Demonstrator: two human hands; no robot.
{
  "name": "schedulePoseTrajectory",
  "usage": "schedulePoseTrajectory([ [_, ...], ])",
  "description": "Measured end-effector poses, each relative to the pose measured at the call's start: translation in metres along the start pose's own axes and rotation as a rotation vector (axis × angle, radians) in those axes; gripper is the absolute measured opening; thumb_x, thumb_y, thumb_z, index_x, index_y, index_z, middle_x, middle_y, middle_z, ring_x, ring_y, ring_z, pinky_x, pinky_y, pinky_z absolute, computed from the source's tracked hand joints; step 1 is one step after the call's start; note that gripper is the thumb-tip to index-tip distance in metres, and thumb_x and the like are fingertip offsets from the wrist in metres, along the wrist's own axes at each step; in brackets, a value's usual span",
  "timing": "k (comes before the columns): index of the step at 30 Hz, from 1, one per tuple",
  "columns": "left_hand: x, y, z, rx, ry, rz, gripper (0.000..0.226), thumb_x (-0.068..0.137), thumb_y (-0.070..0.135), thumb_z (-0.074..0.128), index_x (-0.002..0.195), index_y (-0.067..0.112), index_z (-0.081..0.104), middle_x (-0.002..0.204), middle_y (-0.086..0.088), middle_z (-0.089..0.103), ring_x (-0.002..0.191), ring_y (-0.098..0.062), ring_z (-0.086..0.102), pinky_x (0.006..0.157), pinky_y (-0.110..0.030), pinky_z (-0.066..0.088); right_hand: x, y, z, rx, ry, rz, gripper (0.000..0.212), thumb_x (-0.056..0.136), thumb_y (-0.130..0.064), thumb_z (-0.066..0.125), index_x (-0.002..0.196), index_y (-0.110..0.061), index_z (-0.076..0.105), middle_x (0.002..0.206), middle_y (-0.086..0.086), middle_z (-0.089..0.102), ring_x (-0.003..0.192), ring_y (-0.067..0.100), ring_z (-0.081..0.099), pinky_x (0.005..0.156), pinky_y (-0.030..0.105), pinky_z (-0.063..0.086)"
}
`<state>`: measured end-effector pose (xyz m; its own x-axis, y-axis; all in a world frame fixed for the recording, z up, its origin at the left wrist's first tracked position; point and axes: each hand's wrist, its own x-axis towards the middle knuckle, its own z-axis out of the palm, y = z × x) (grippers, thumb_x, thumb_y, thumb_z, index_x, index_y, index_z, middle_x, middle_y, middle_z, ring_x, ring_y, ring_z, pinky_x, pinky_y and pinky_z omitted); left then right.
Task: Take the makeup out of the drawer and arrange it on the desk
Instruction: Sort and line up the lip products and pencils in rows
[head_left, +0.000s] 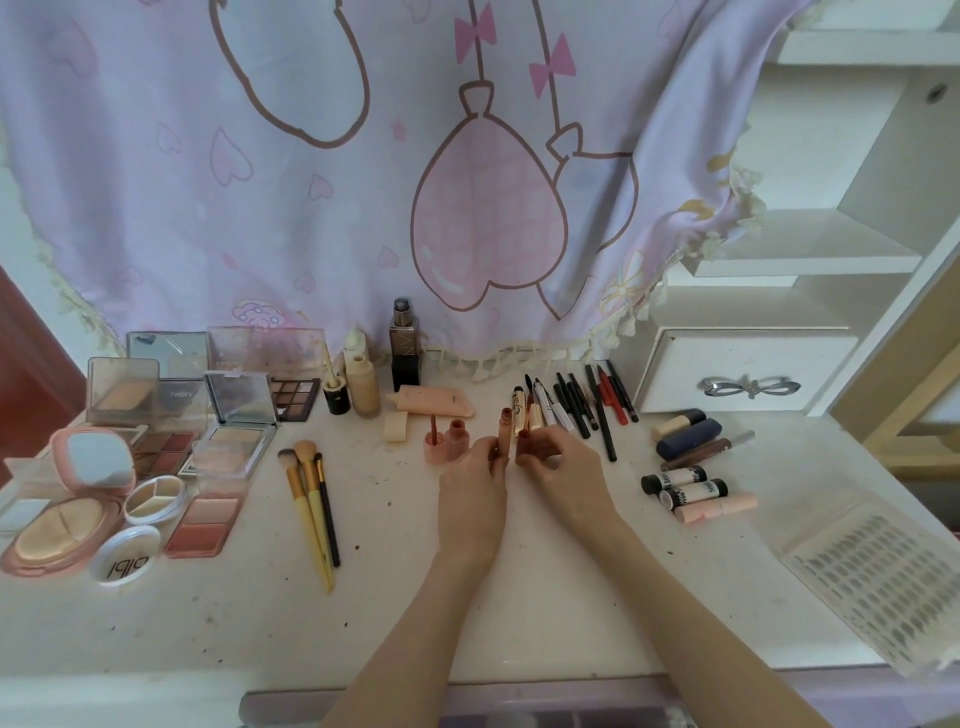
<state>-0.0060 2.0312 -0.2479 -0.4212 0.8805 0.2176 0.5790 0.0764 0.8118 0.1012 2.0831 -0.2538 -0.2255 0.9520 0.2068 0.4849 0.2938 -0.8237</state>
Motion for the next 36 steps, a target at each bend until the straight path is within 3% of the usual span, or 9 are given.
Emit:
schedulePoseTrajectory([
  [3,-0.002,0.001,0.0,0.004,-0.014,0.006,0.021,0.092,0.012,0.052,0.111,0.012,0.061,0.102,-0.005,0.065,0.093,-0.019,0.06,0.075,-0.021,0.039,-0.002,-0.002,0.0,-0.011,0.015,0.012,0.022,0.084,-0.012,0.065,0.106,-0.013,0.063,0.096,-0.005,0.064,0.085,0.004,0.058,0.075,0.005,0.042],
  [8,-0.016,0.0,-0.006,-0.005,-0.008,-0.027,0.045,0.094,0.014,0.05,0.137,0.009,0.04,0.122,-0.006,0.058,0.113,-0.02,0.053,0.093,-0.025,0.037,-0.017,-0.005,-0.008,0.017,0.055,0.032,0.037,0.081,-0.005,0.066,0.117,-0.012,0.058,0.095,-0.003,0.061,0.089,0.011,0.059,0.075,0.003,0.041],
  [12,-0.037,-0.003,-0.012,-0.03,0.008,0.05,0.03,0.092,0.008,0.05,0.122,0.009,0.052,0.112,-0.003,0.058,0.101,-0.016,0.055,0.087,-0.019,0.039,-0.04,-0.005,-0.012,0.006,0.06,0.055,0.035,0.085,-0.008,0.063,0.119,-0.011,0.056,0.103,-0.004,0.06,0.091,0.007,0.056,0.08,0.004,0.038],
  [17,-0.049,-0.006,-0.014,0.2,-0.118,0.311,0.016,0.09,0.005,0.052,0.101,0.003,0.062,0.105,-0.007,0.057,0.102,-0.018,0.047,0.087,-0.015,0.031,-0.064,-0.006,-0.03,0.063,0.07,0.061,0.028,0.089,-0.008,0.059,0.117,-0.009,0.057,0.104,-0.002,0.062,0.093,0.008,0.058,0.078,0.001,0.04],
  [21,-0.051,-0.008,-0.011,0.348,-0.154,0.413,0.02,0.094,0.013,0.047,0.106,0.007,0.062,0.11,-0.005,0.057,0.106,-0.021,0.047,0.09,-0.026,0.036,-0.08,-0.005,-0.053,-0.001,0.116,0.004,0.02,0.09,-0.008,0.058,0.109,-0.013,0.061,0.1,-0.007,0.062,0.088,0.0,0.056,0.075,0.001,0.041],
  [26,-0.051,-0.01,-0.011,0.412,-0.178,0.464,0.029,0.097,0.02,0.041,0.12,0.014,0.058,0.125,0.0,0.053,0.118,-0.016,0.043,0.099,-0.025,0.029,-0.086,0.005,-0.089,-0.146,0.259,-0.038,0.015,0.089,-0.006,0.059,0.099,-0.014,0.065,0.094,-0.006,0.062,0.08,0.001,0.054,0.071,0.003,0.037],
  [29,-0.051,-0.011,-0.01,0.452,-0.193,0.477,0.034,0.099,0.025,0.036,0.129,0.019,0.052,0.136,0.004,0.047,0.126,-0.012,0.038,0.106,-0.023,0.022,-0.084,0.013,-0.102,-0.346,0.306,-0.054,0.017,0.086,-0.001,0.059,0.101,-0.005,0.066,0.1,0.007,0.063,0.088,0.018,0.051,0.077,0.013,0.033],
  [32,-0.051,-0.013,-0.01,0.473,-0.213,0.489,0.038,0.098,0.029,0.034,0.133,0.022,0.047,0.142,0.006,0.041,0.132,-0.009,0.032,0.109,-0.022,0.017,-0.081,0.025,-0.111,-0.539,0.313,0.043,0.027,0.082,-0.001,0.059,0.108,-0.005,0.063,0.11,0.013,0.06,0.101,0.033,0.049,0.083,0.039,0.036],
  [36,-0.051,-0.013,-0.011,0.469,-0.222,0.492,0.039,0.098,0.029,0.034,0.135,0.023,0.045,0.144,0.007,0.039,0.134,-0.009,0.03,0.11,-0.021,0.015,-0.08,0.039,-0.118,-0.664,0.291,0.163,0.03,0.08,-0.006,0.059,0.11,-0.011,0.06,0.115,0.007,0.057,0.11,0.03,0.044,0.084,0.039,0.03],
])
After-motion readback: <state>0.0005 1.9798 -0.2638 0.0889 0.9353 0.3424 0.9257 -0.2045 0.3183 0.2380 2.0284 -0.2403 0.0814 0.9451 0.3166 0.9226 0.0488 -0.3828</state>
